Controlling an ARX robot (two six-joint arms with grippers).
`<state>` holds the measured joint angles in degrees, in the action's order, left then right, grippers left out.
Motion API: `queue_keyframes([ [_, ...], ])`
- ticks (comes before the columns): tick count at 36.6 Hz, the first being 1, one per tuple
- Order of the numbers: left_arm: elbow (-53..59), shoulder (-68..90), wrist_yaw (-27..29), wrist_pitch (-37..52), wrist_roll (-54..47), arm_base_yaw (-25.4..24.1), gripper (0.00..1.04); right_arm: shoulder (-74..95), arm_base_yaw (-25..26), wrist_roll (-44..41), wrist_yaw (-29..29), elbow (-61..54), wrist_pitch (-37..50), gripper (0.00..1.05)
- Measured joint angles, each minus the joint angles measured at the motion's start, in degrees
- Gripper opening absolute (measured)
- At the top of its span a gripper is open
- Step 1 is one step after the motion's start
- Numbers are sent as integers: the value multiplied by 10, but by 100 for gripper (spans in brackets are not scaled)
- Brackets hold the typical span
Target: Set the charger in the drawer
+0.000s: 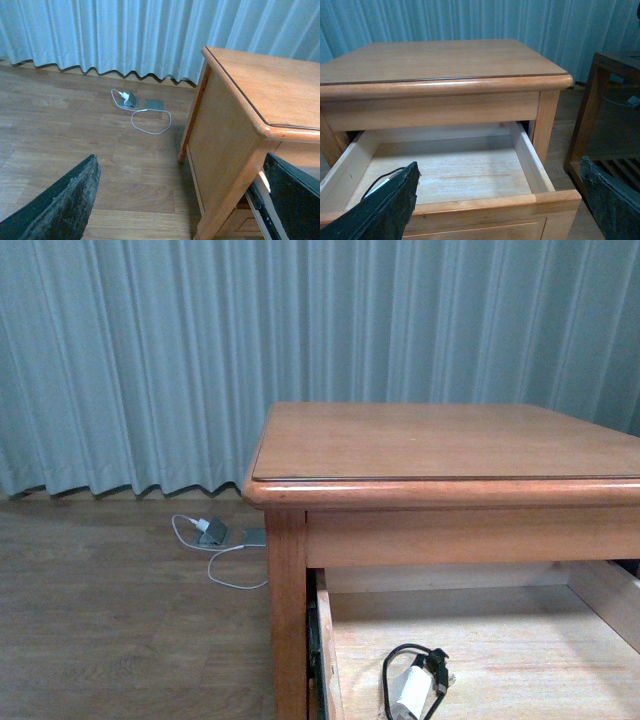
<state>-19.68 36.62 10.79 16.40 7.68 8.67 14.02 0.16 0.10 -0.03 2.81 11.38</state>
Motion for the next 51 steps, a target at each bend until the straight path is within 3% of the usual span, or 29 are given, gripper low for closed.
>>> queue_keyframes([
  [3,0,-1,-3,0,-3,-2,98,0,0,0,0,0,0,96],
  [7,20,-16,-37,9,-39,-13,82,0,0,0,0,0,0,96],
  [12,59,-45,-52,15,-61,-28,60,0,0,0,0,0,0,96],
  [16,91,-75,-104,16,-68,-79,37,0,0,0,0,0,0,96],
  [20,117,-105,-107,15,-71,-85,12,0,0,0,0,0,0,96],
  [22,126,-117,-108,14,-71,-85,4,0,0,0,0,0,0,96],
  [51,183,-259,-108,-54,-74,-85,4,0,0,0,0,0,0,96],
])
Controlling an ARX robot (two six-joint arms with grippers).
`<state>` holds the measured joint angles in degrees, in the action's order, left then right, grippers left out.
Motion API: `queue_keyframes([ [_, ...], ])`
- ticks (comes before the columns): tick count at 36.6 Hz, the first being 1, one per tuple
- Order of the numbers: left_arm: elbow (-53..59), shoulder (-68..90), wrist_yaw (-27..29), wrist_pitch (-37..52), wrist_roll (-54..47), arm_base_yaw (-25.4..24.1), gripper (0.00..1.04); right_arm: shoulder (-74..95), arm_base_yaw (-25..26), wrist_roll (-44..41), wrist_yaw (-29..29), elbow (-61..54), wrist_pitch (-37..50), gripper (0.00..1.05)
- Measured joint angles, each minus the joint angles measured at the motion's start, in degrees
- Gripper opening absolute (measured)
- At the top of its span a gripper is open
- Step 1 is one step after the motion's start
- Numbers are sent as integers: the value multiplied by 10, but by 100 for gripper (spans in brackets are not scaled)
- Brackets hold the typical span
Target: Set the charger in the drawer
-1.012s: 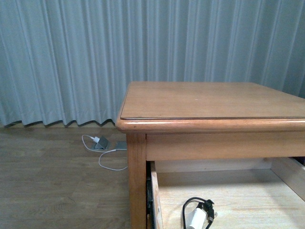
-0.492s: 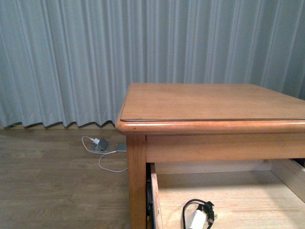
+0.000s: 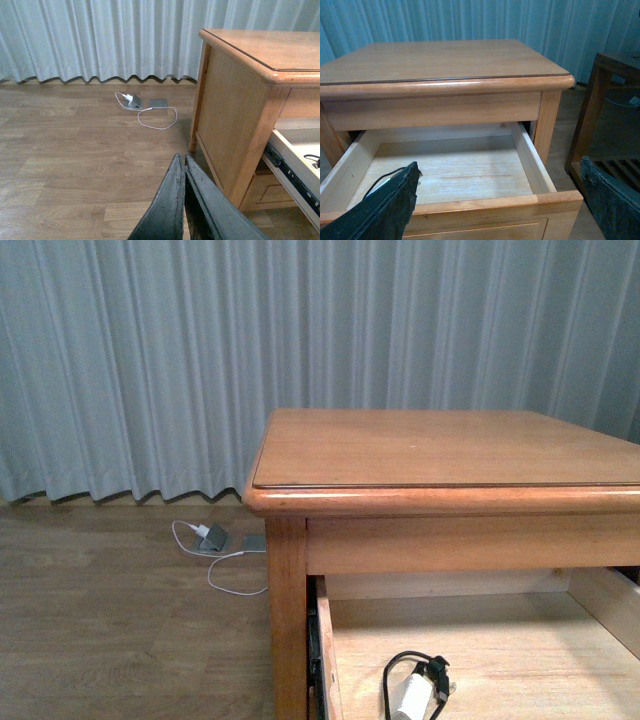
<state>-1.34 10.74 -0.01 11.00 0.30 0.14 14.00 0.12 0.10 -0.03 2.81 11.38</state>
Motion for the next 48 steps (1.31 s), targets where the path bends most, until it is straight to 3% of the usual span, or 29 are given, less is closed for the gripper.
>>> queue_keyframes([
  [6,0,-81,0,-100,0,0,4,0,0,0,0,0,0,96],
  [19,0,-105,0,-109,0,0,5,0,0,0,0,0,0,96],
  [22,0,-105,0,-109,0,0,21,1,0,1,-3,0,-2,96],
  [25,0,-105,0,-109,0,0,33,10,2,5,-36,16,-69,96],
  [30,0,-105,0,-109,0,0,53,63,4,8,-52,30,-106,96],
  [35,0,-105,0,-109,0,0,74,175,23,0,-70,64,-111,96],
  [39,0,-105,0,-109,0,0,97,326,33,-15,-104,102,-112,96],
  [48,0,-105,0,-109,0,0,98,530,26,-16,-103,155,-35,96],
])
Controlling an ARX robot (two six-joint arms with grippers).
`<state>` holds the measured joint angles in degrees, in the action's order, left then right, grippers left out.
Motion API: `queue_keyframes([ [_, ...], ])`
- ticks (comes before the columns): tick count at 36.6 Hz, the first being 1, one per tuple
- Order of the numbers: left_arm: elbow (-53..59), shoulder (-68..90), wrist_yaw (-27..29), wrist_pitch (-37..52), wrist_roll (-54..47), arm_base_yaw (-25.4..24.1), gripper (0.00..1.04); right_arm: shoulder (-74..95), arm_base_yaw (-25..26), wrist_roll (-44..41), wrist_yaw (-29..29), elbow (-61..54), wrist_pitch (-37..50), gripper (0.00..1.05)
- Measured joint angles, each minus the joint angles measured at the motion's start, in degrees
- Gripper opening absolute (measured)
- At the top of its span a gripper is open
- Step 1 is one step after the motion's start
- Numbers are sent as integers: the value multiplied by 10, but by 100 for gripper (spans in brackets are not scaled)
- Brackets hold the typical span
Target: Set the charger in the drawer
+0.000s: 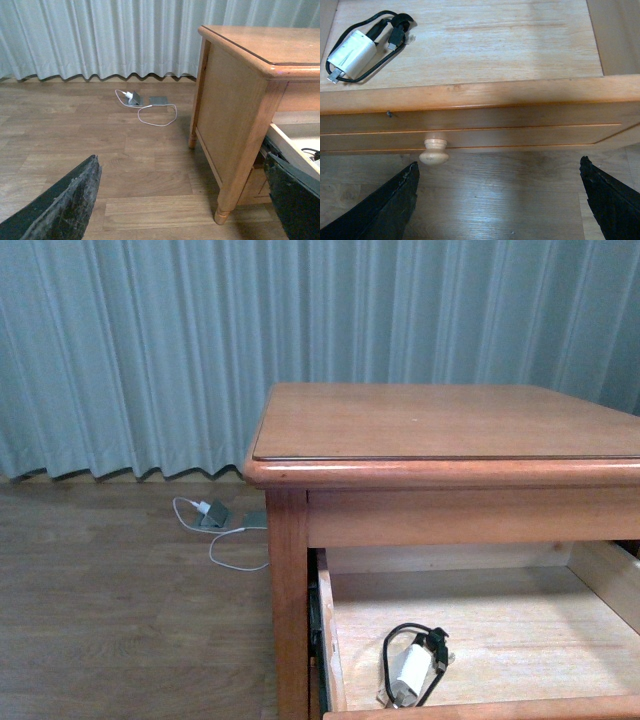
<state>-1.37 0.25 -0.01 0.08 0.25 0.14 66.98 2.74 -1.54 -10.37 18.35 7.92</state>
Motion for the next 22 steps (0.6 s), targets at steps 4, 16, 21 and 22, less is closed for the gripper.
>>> queue_keyframes([
  [4,0,0,0,0,0,0,98,63,-13,5,14,16,29,96],
  [16,0,0,0,0,0,0,98,190,-39,24,53,50,119,96],
  [21,0,0,0,0,0,0,98,348,-112,38,138,164,247,96],
  [22,0,0,0,0,0,0,98,351,-113,41,141,167,250,96],
])
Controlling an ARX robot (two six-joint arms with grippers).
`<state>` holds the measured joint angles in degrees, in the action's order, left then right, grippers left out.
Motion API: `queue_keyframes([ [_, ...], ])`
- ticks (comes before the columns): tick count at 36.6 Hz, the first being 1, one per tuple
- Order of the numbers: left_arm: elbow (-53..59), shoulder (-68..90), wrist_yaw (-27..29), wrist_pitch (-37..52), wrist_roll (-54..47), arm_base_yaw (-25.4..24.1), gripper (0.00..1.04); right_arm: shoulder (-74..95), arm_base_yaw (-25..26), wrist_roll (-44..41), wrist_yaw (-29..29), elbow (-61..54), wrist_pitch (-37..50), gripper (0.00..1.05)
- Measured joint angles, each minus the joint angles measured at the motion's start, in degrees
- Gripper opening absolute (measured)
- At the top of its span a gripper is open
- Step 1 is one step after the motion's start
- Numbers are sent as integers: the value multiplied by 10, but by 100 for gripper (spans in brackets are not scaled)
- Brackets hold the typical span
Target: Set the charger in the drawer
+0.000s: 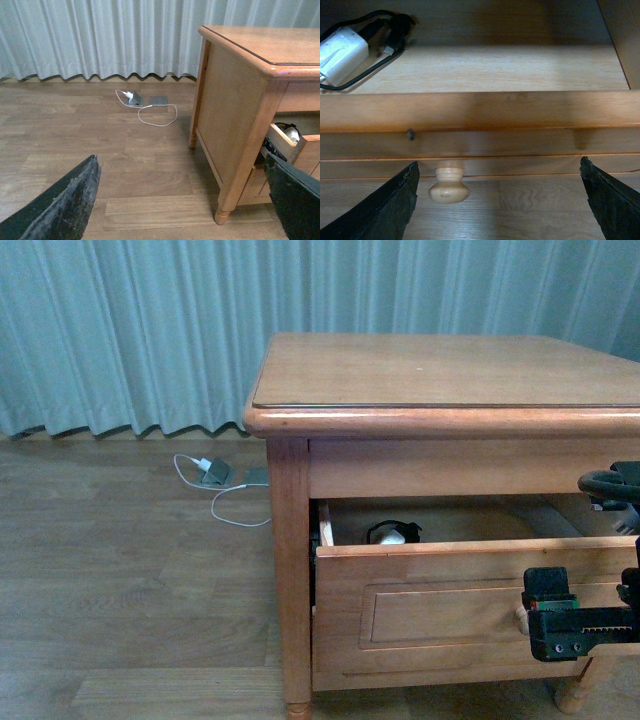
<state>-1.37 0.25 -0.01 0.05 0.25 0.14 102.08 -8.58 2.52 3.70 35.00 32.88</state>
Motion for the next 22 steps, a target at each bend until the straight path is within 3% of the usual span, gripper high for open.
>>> queue_keyframes([
  [12,0,0,0,0,0,0,98,144,-12,37,1,154,69,96],
  [22,0,0,0,0,0,0,98,185,-17,55,-8,181,97,96],
])
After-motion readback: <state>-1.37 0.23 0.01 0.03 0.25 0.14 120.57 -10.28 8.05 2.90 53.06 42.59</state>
